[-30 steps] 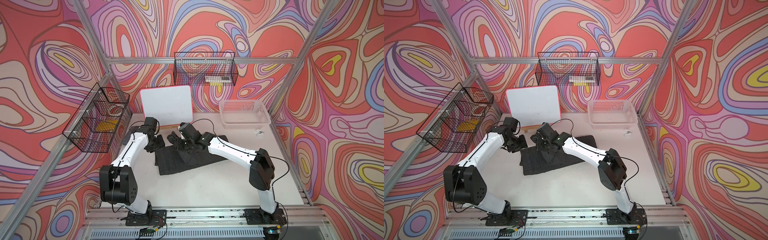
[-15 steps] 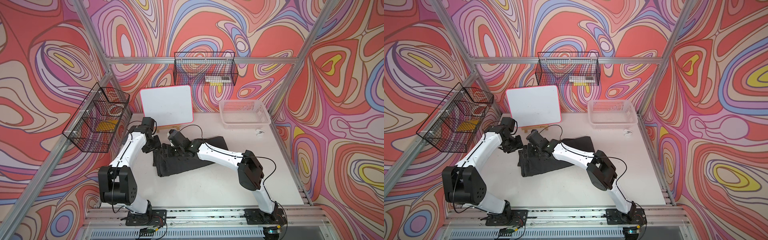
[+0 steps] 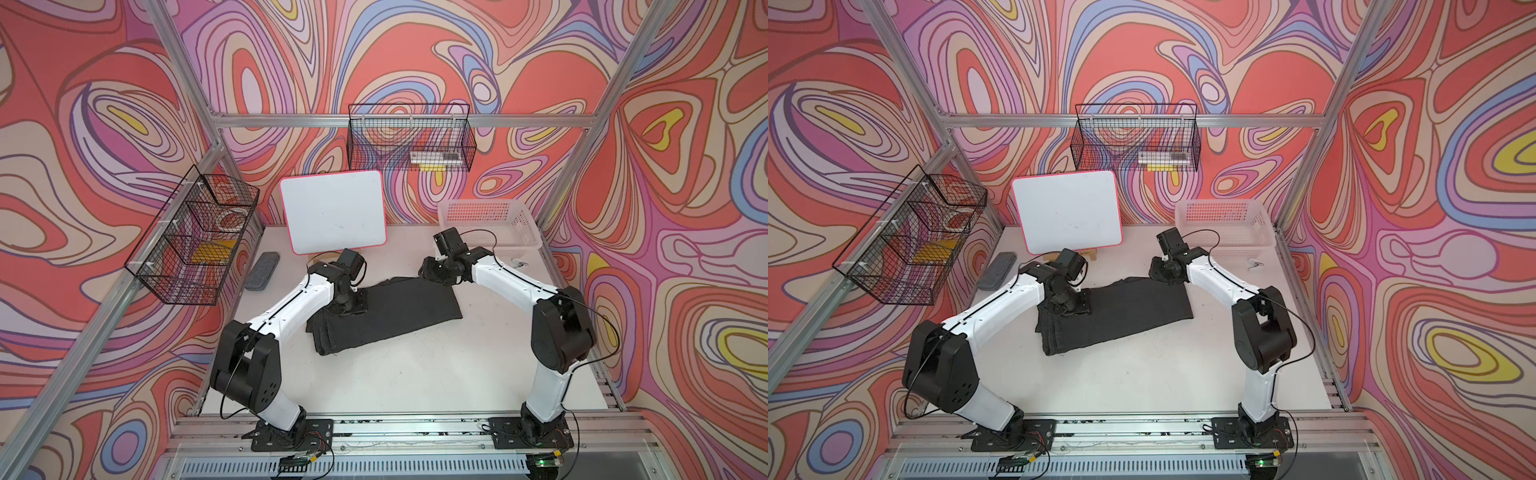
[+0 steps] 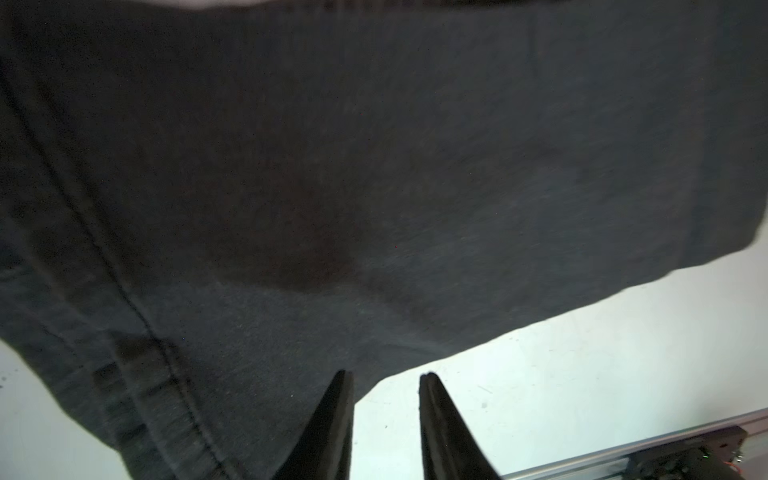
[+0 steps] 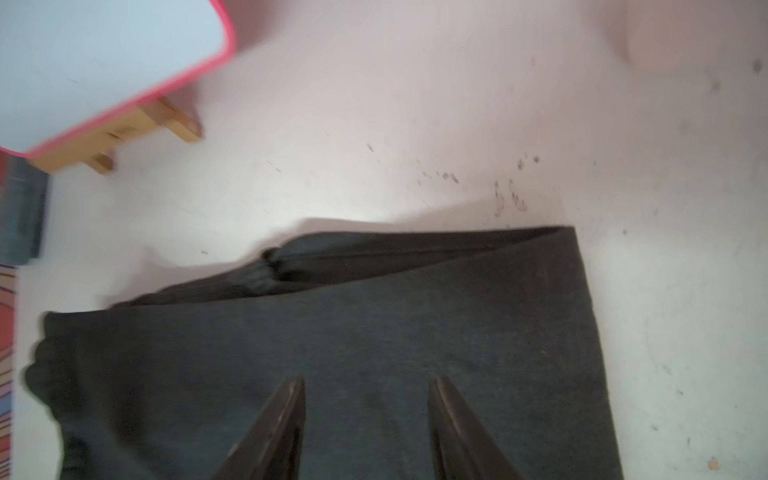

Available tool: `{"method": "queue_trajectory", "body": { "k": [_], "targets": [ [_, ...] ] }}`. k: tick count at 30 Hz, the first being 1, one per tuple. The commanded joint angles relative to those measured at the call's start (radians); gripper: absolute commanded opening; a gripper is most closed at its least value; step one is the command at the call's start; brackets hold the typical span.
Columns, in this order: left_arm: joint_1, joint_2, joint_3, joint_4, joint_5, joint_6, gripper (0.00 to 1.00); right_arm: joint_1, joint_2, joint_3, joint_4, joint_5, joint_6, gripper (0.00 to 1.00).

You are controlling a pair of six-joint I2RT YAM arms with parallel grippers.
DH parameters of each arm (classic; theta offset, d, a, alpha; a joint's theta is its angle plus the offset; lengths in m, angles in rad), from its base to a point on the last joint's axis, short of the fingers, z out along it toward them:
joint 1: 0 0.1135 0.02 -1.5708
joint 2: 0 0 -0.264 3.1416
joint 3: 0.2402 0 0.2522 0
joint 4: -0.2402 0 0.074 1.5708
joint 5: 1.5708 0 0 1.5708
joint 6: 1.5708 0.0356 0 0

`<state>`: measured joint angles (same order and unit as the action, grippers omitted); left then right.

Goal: Roll up the long pants
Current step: Adjust the long pant at the center of the board.

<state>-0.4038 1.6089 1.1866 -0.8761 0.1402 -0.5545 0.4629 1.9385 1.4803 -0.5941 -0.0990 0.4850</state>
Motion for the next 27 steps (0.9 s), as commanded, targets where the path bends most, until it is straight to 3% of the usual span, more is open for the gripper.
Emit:
{"method": "queue_trajectory", "body": {
  "k": [1, 6, 10, 16, 21, 27],
  "targets": [
    [0.042, 0.066, -0.048, 0.028, -0.109, -0.024, 0.33, 0.025, 0.087, -0.005, -0.066, -0.016, -0.108, 0.45],
    [0.145, 0.130, -0.084, 0.095, -0.117, -0.018, 0.34, 0.028, 0.094, -0.080, -0.129, 0.031, -0.124, 0.45],
    [0.182, 0.189, -0.034, 0.097, -0.128, 0.017, 0.35, 0.052, -0.038, -0.285, -0.166, -0.052, -0.050, 0.46],
    [0.191, 0.349, 0.150, 0.057, -0.140, 0.085, 0.35, 0.291, -0.126, -0.471, -0.153, -0.179, 0.105, 0.49],
    [0.185, 0.453, 0.332, 0.010, -0.122, 0.109, 0.35, 0.520, -0.048, -0.315, -0.086, -0.297, 0.194, 0.56],
    [0.129, 0.507, 0.519, -0.066, -0.112, 0.133, 0.35, 0.530, -0.047, -0.071, -0.062, -0.318, 0.180, 0.61]
  ]
}}
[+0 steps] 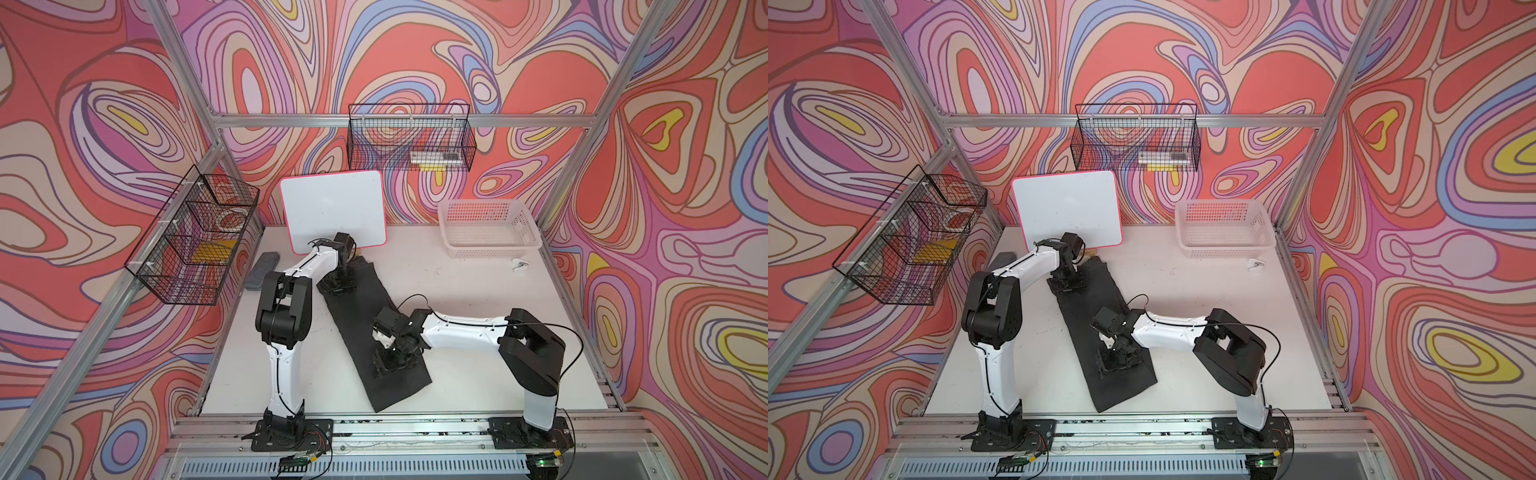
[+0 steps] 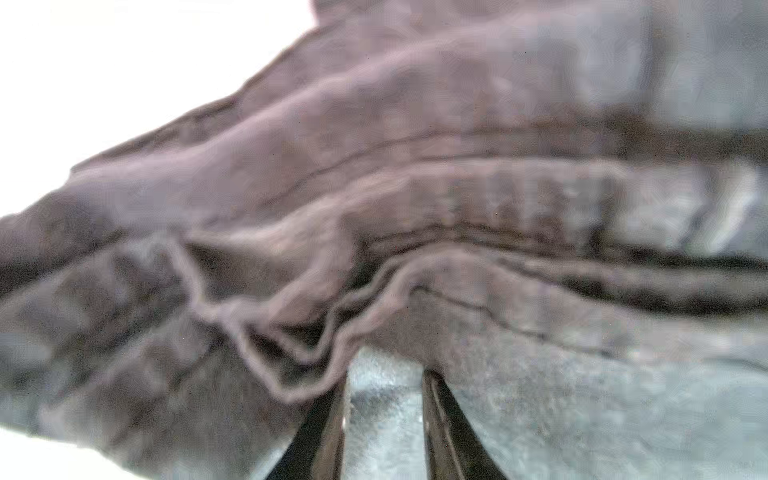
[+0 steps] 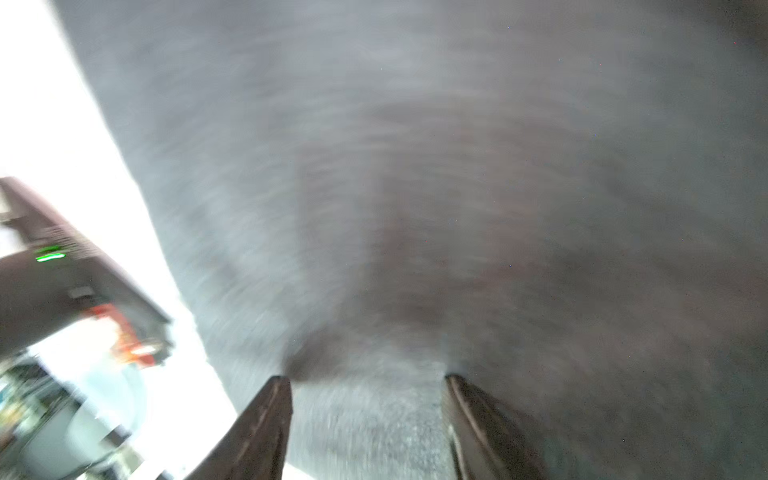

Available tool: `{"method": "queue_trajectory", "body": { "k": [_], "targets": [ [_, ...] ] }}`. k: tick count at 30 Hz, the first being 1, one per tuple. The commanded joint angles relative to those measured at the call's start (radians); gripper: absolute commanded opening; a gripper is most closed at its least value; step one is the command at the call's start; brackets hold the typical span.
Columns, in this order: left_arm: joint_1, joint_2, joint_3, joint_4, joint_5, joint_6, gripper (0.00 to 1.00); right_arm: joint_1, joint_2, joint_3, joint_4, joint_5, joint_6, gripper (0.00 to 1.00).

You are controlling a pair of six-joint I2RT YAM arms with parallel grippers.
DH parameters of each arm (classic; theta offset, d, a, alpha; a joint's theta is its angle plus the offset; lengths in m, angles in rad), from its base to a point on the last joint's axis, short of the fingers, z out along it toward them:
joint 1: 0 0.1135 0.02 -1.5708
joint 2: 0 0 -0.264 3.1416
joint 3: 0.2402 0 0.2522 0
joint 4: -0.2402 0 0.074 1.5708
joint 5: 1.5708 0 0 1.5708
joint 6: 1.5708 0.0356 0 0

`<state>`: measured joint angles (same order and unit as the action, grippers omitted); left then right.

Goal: Roll up the long pants
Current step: Adjust the long pant at the center of the board.

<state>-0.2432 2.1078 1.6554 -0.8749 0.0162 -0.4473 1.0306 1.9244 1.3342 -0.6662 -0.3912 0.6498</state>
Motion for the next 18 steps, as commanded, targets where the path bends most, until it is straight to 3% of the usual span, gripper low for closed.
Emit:
{"method": "queue_trajectory", "body": {
  "k": [1, 5, 8, 13, 18],
  "targets": [
    [-0.038, -0.002, 0.055, -0.075, 0.012, 0.026, 0.35, -0.056, -0.061, 0.088, -0.008, -0.011, 0.000, 0.63],
    [-0.039, -0.117, -0.012, -0.066, 0.011, 0.018, 0.39, -0.166, -0.185, 0.088, -0.085, 0.061, -0.096, 0.67],
    [-0.039, -0.225, -0.079, -0.069, 0.025, 0.004, 0.41, -0.278, -0.180, 0.077, -0.017, 0.063, -0.193, 0.67],
    [-0.041, -0.428, -0.300, -0.018, 0.048, -0.097, 0.42, -0.316, 0.105, 0.340, 0.002, 0.036, -0.386, 0.55],
    [-0.042, -0.490, -0.467, 0.125, 0.164, -0.174, 0.39, -0.317, 0.304, 0.522, 0.037, -0.021, -0.391, 0.41]
  ]
}}
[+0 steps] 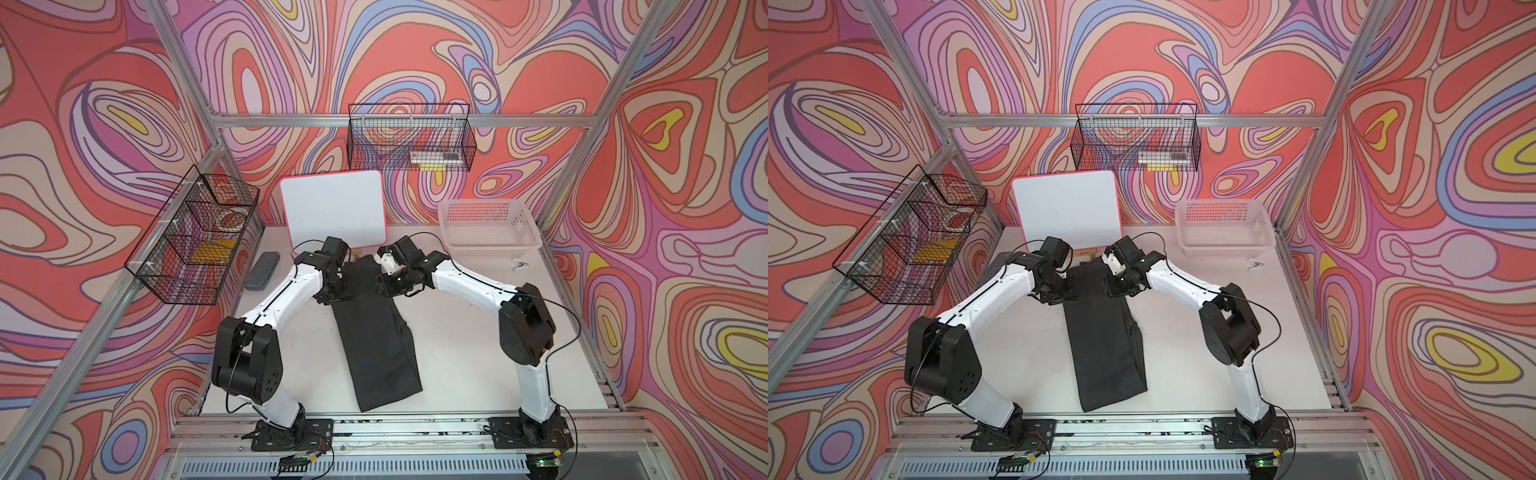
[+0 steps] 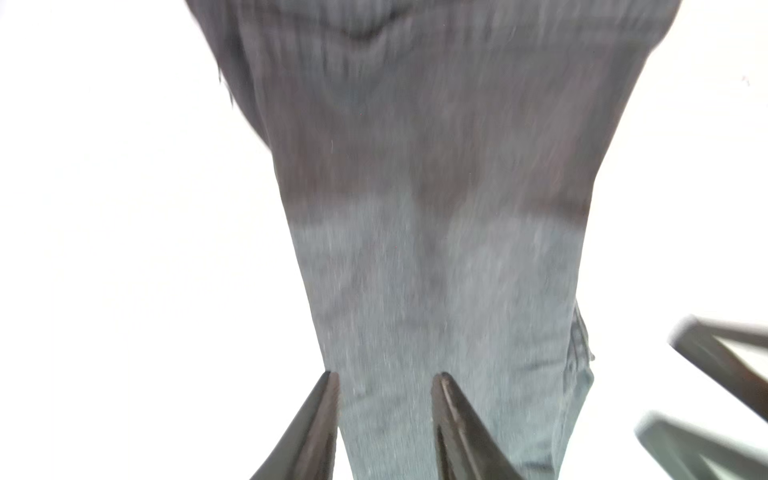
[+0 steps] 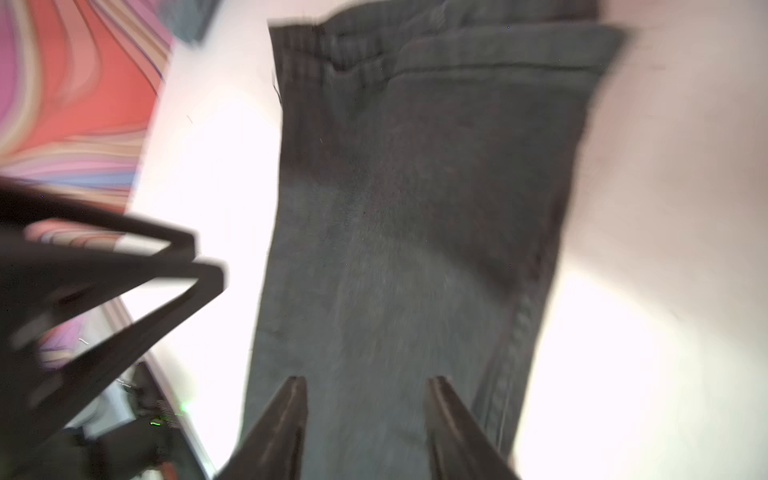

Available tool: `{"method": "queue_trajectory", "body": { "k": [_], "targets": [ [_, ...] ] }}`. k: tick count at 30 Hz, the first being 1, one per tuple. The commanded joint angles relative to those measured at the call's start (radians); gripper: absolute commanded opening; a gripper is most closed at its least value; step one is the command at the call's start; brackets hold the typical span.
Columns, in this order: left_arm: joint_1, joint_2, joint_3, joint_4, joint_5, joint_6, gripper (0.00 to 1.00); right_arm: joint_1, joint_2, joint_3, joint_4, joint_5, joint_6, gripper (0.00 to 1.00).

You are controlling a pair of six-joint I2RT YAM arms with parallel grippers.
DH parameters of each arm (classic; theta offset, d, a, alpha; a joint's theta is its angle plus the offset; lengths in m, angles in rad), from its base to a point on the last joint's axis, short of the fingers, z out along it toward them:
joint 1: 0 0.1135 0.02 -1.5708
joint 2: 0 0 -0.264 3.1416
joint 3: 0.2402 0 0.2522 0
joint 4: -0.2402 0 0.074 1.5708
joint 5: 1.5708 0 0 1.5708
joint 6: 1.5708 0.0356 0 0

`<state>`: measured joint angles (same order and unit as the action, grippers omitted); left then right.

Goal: Roll up the long pants
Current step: Adjust the long pant at the center of the board.

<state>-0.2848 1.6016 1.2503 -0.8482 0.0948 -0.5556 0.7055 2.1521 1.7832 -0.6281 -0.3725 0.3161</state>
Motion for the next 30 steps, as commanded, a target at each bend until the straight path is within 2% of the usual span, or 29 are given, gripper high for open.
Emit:
{"method": "queue_trajectory", "body": {
  "k": [1, 4, 9, 14, 17, 19, 22, 24, 27, 30],
  "targets": [
    [-0.004, 0.021, -0.078, 0.131, 0.104, -0.074, 0.37, 0.006, 0.121, 0.112, -0.012, -0.029, -0.049, 0.38],
    [-0.014, 0.062, -0.076, 0.176, 0.103, -0.074, 0.36, -0.031, 0.232, 0.183, -0.035, -0.003, 0.011, 0.31],
    [-0.014, 0.164, -0.022, 0.173, 0.055, -0.041, 0.36, -0.135, 0.261, 0.084, -0.012, 0.098, 0.152, 0.29],
    [-0.013, 0.261, 0.053, 0.169, 0.008, -0.015, 0.35, -0.187, 0.181, -0.045, -0.015, 0.226, 0.158, 0.33],
    [-0.013, 0.302, 0.128, 0.145, 0.007, -0.009, 0.35, -0.198, 0.108, -0.101, 0.060, 0.217, 0.154, 0.44],
    [-0.014, 0.303, 0.169, 0.123, 0.026, -0.012, 0.35, -0.199, 0.054, -0.091, 0.085, 0.173, 0.111, 0.55],
    [-0.039, 0.263, 0.209, 0.072, 0.031, 0.005, 0.36, -0.194, -0.089, -0.112, 0.100, 0.131, 0.008, 0.65],
    [-0.058, 0.238, 0.222, 0.019, 0.016, 0.033, 0.38, -0.190, -0.233, -0.208, 0.127, 0.091, -0.116, 0.71],
    [-0.058, 0.208, 0.209, -0.039, 0.016, 0.062, 0.40, -0.184, -0.441, -0.396, 0.097, -0.007, -0.336, 0.72],
    [-0.058, 0.169, 0.183, -0.065, 0.010, 0.087, 0.42, -0.149, -0.613, -0.602, 0.057, 0.000, -0.475, 0.73]
  ]
}}
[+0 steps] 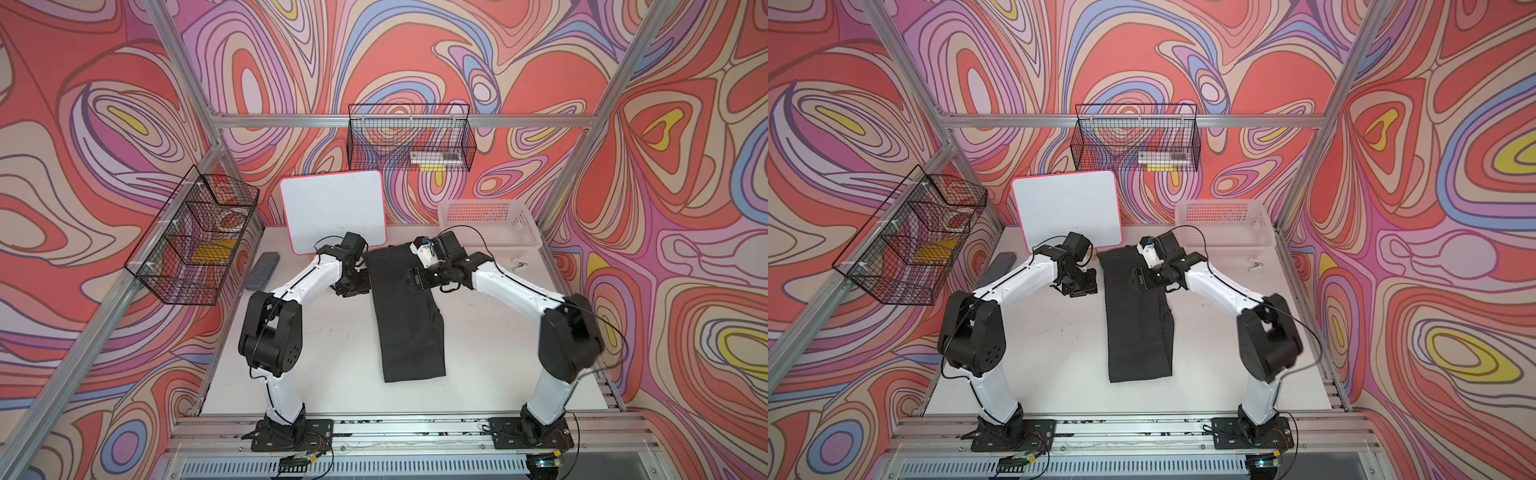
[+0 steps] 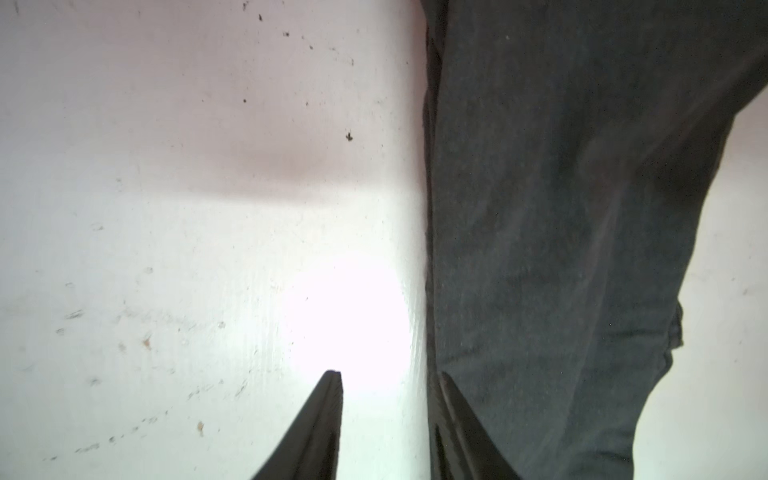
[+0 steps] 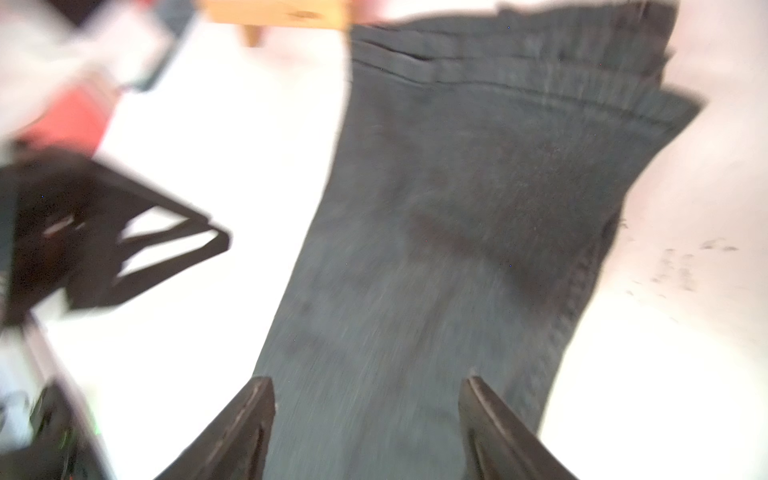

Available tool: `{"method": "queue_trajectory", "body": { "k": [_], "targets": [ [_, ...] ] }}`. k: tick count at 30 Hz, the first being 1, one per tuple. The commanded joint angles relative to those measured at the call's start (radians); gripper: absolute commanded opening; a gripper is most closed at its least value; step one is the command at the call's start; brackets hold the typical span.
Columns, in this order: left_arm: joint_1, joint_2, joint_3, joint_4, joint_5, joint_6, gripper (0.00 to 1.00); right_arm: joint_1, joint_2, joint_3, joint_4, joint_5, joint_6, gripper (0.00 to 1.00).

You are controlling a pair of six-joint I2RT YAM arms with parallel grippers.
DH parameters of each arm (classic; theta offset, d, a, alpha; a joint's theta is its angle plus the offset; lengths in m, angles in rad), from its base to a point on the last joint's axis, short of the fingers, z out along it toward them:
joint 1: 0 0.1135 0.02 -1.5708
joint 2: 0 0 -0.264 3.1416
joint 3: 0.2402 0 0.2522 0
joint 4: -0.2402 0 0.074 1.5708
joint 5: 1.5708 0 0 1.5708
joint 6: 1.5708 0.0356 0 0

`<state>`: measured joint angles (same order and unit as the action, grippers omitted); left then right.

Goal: Roll up the long pants
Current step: Adjust the long pant at the center of the board, then roll the long pant at the center of the board.

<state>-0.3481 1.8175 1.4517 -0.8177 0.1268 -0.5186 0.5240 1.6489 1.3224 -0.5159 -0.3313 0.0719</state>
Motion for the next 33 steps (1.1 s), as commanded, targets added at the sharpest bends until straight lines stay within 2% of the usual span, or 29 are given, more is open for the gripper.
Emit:
{"method": "queue_trajectory", "body": {
  "k": [1, 5, 7, 9, 12, 16, 23, 27, 28, 30, 33],
  "targets": [
    [0.004, -0.062, -0.025, -0.102, -0.016, 0.058, 0.42, 0.058, -0.161, -0.199, -0.067, -0.040, -0.264, 0.73],
    [-0.007, -0.140, -0.041, -0.145, -0.032, 0.094, 0.42, 0.238, -0.372, -0.415, -0.030, 0.044, -0.266, 0.74],
    [-0.005, -0.158, -0.047, -0.158, -0.052, 0.113, 0.43, 0.350, -0.434, -0.495, 0.031, 0.136, -0.247, 0.75],
    [0.003, -0.155, -0.040, -0.170, -0.055, 0.127, 0.43, 0.466, -0.406, -0.511, 0.027, 0.266, -0.254, 0.76],
    [0.015, -0.150, -0.032, -0.161, -0.042, 0.131, 0.43, 0.571, -0.327, -0.494, -0.017, 0.386, -0.287, 0.76],
    [0.028, -0.155, -0.012, -0.157, -0.033, 0.133, 0.43, 0.611, -0.313, -0.501, -0.020, 0.442, -0.314, 0.79],
    [0.049, -0.168, -0.013, -0.150, -0.016, 0.143, 0.43, 0.612, -0.147, -0.494, -0.005, 0.603, -0.468, 0.80],
    [0.062, -0.181, -0.025, -0.150, -0.009, 0.150, 0.43, 0.602, -0.101, -0.502, 0.025, 0.585, -0.474, 0.80],
    [0.066, -0.183, -0.025, -0.150, -0.005, 0.152, 0.43, 0.601, -0.084, -0.499, 0.027, 0.597, -0.464, 0.78],
    [0.067, -0.189, -0.024, -0.152, -0.007, 0.156, 0.42, 0.593, -0.056, -0.485, 0.015, 0.586, -0.451, 0.66],
    [0.067, -0.196, -0.014, -0.166, -0.011, 0.169, 0.41, 0.578, -0.059, -0.432, -0.019, 0.462, -0.436, 0.22]
  ]
}}
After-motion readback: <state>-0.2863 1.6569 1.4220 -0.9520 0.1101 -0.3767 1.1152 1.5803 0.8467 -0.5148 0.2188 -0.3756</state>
